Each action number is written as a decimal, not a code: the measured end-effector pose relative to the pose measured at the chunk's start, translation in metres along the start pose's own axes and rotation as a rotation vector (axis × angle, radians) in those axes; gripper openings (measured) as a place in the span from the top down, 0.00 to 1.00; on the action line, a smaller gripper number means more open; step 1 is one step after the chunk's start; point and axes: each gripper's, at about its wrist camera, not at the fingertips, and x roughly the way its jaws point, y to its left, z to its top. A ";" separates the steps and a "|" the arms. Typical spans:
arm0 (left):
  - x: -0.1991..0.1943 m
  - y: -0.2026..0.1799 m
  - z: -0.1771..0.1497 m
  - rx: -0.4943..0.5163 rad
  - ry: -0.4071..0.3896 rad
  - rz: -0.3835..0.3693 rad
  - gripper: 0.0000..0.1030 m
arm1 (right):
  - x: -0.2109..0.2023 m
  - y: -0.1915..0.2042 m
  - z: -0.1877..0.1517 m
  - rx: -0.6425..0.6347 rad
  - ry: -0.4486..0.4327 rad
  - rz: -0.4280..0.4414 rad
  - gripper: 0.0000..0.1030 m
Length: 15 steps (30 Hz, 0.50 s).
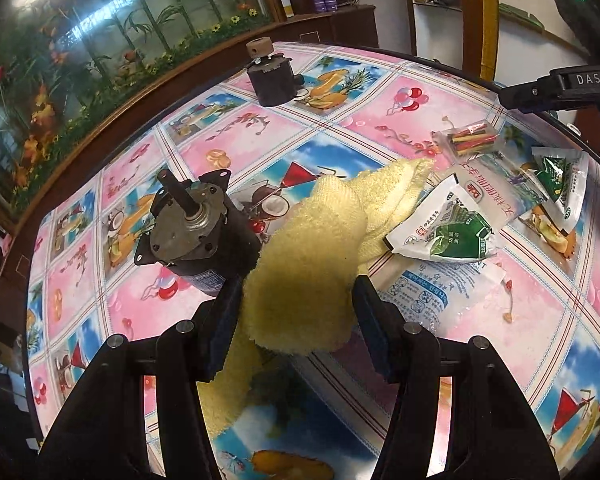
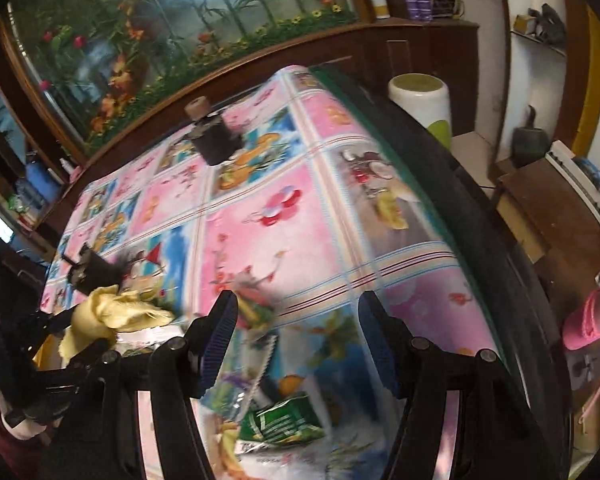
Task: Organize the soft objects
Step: 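Lift the yellow towel with the left tool while the right tool grasps a green-and-white packet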
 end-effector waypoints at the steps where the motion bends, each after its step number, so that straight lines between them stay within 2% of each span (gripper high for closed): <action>1: 0.002 0.001 0.000 -0.008 0.004 0.000 0.45 | 0.000 -0.003 0.000 0.013 0.007 0.014 0.38; 3: 0.006 0.002 -0.002 -0.012 0.013 0.009 0.45 | -0.002 0.000 -0.004 -0.001 0.027 0.056 0.38; 5: 0.014 0.001 -0.003 -0.011 0.051 0.043 0.45 | -0.002 0.010 -0.012 -0.067 0.070 0.064 0.38; 7: 0.012 0.005 -0.003 -0.045 0.060 0.013 0.49 | -0.002 0.019 -0.022 -0.123 0.097 0.013 0.38; 8: 0.011 0.007 -0.002 -0.066 0.068 -0.007 0.56 | -0.003 0.021 -0.027 -0.133 0.097 -0.024 0.38; 10: 0.010 0.011 -0.003 -0.099 0.074 -0.032 0.58 | -0.005 0.016 -0.036 -0.122 0.089 -0.079 0.38; 15: -0.001 0.015 -0.008 -0.172 0.072 -0.081 0.62 | -0.014 0.010 -0.054 -0.068 0.070 -0.079 0.38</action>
